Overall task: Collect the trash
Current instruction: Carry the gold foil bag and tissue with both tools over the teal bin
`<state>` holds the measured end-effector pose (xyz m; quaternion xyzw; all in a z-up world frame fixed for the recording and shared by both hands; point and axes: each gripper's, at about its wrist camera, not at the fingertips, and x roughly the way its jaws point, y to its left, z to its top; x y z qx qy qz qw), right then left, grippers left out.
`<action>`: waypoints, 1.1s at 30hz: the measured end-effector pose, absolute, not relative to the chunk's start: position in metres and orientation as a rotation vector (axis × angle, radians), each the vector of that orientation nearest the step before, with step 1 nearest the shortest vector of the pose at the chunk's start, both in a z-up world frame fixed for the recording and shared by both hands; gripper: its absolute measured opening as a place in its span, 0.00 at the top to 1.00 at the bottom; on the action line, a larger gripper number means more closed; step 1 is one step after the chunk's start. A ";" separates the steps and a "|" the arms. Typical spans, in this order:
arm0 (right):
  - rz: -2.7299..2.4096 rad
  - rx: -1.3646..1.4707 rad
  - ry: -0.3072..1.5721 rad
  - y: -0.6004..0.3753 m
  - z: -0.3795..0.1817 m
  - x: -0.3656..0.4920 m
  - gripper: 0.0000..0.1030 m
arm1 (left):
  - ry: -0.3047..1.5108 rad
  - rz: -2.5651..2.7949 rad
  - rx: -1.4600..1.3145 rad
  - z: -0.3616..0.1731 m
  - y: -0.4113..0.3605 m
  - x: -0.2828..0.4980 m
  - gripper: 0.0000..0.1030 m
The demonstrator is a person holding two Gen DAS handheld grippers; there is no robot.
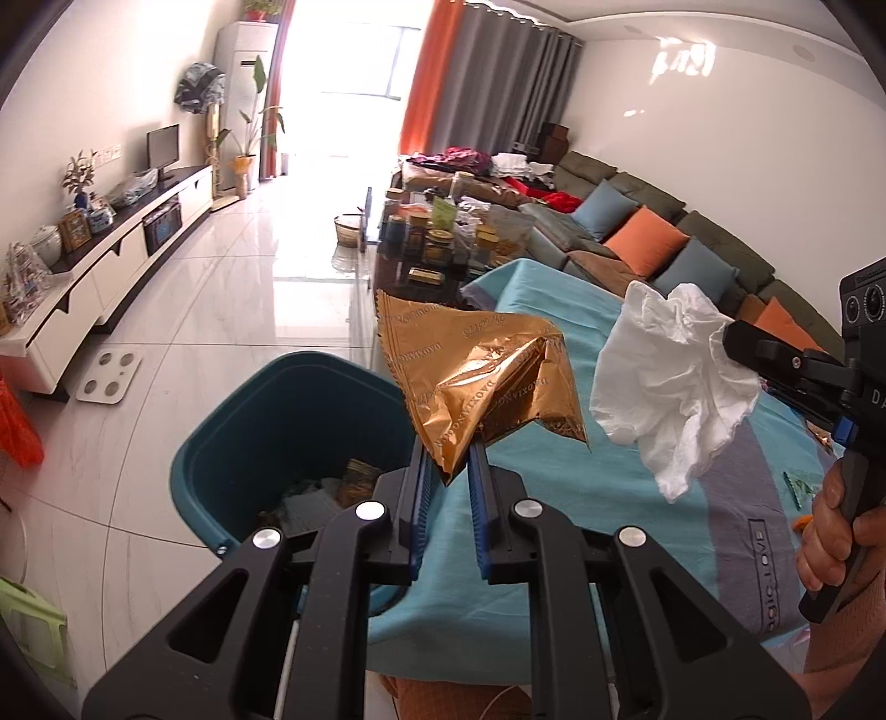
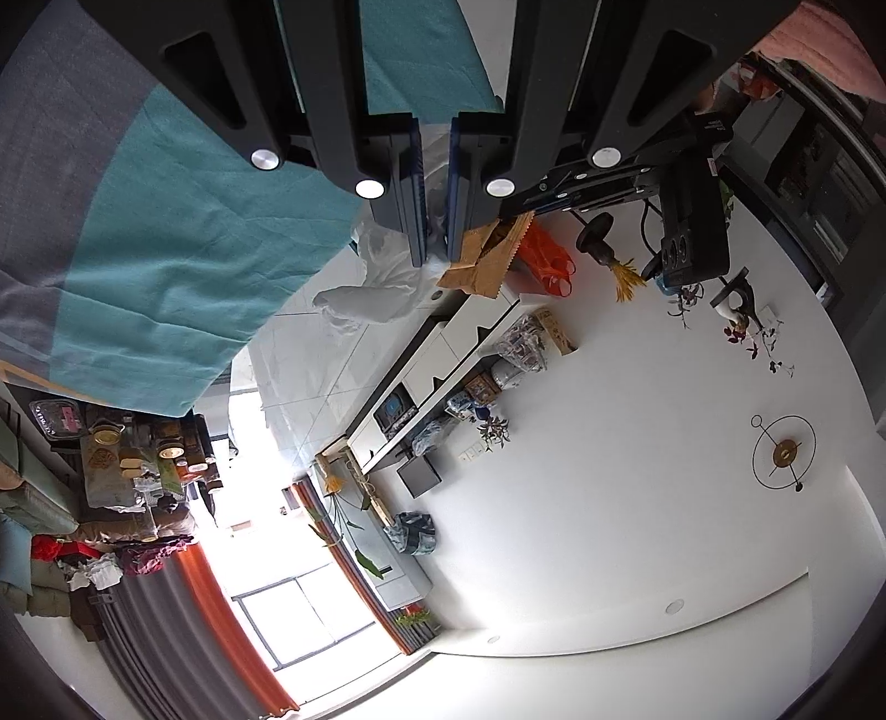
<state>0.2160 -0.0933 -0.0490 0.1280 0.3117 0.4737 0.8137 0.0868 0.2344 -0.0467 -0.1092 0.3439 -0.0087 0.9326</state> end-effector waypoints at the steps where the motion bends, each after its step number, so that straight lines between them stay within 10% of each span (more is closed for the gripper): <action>1: 1.018 0.268 0.667 -0.088 -0.048 0.216 0.94 | 0.703 -0.008 -0.227 -0.047 0.239 0.086 0.86; 33: 1.086 0.200 0.852 0.023 -0.093 0.245 0.94 | 0.795 0.160 -0.299 -0.089 0.315 0.099 0.86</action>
